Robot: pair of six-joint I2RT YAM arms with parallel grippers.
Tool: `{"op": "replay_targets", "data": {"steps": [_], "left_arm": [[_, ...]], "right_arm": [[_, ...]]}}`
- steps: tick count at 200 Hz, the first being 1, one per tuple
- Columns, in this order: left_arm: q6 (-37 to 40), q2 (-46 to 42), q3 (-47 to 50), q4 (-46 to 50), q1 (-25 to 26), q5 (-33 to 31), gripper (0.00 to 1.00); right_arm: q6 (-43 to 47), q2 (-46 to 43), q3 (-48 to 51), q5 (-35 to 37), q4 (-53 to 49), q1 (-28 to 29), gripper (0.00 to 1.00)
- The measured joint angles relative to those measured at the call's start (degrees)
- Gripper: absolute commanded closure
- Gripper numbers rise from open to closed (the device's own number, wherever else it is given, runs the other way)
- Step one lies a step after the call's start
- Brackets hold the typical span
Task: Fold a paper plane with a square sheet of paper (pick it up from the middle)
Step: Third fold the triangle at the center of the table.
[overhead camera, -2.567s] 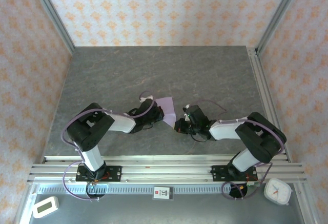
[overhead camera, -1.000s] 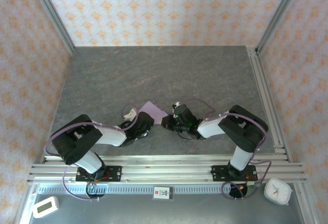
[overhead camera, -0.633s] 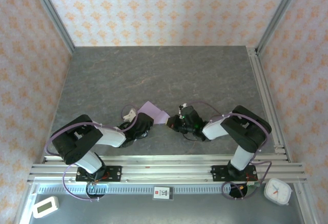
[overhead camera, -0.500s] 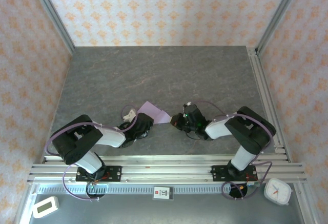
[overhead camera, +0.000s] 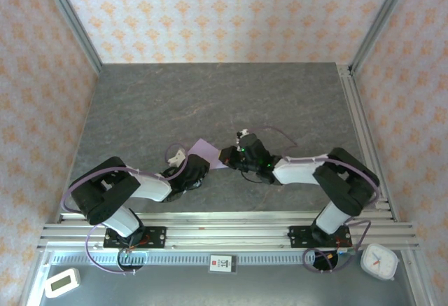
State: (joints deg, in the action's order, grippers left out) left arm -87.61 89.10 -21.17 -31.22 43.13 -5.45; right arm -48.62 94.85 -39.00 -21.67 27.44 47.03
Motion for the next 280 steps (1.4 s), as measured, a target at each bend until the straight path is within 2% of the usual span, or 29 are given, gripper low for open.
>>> {"op": "replay_targets", "data": {"steps": [41, 93, 160, 181, 225, 280], "left_arm": [[0.0, 0.0, 0.3, -0.5, 0.0, 0.0, 1.00], [-0.9, 0.0, 1.1, -1.9, 0.0, 0.0, 1.00], [-0.7, -0.2, 1.8, -2.8, -0.2, 0.0, 1.00], [2.8, -2.1, 1.9, -1.1, -0.4, 0.2, 1.00], [12.2, -6.9, -0.9, 8.6, -0.5, 1.0, 1.00], [14.8, -6.2, -6.2, 8.3, 0.0, 4.9, 1.00]], "right_arm": [[0.0, 8.7, -1.4, -0.2, 0.7, 0.9, 1.00], [-1.3, 6.9, 4.2, 0.1, 7.0, -0.8, 1.00], [-1.1, 3.9, 5.8, -1.9, 3.0, -6.4, 1.00], [-0.8, 3.8, 6.4, -2.9, 3.7, -6.9, 1.00], [0.5, 3.8, 8.2, -6.6, 7.3, -7.5, 1.00], [3.3, 1.8, 6.1, -8.2, 1.2, -6.1, 1.00]]}}
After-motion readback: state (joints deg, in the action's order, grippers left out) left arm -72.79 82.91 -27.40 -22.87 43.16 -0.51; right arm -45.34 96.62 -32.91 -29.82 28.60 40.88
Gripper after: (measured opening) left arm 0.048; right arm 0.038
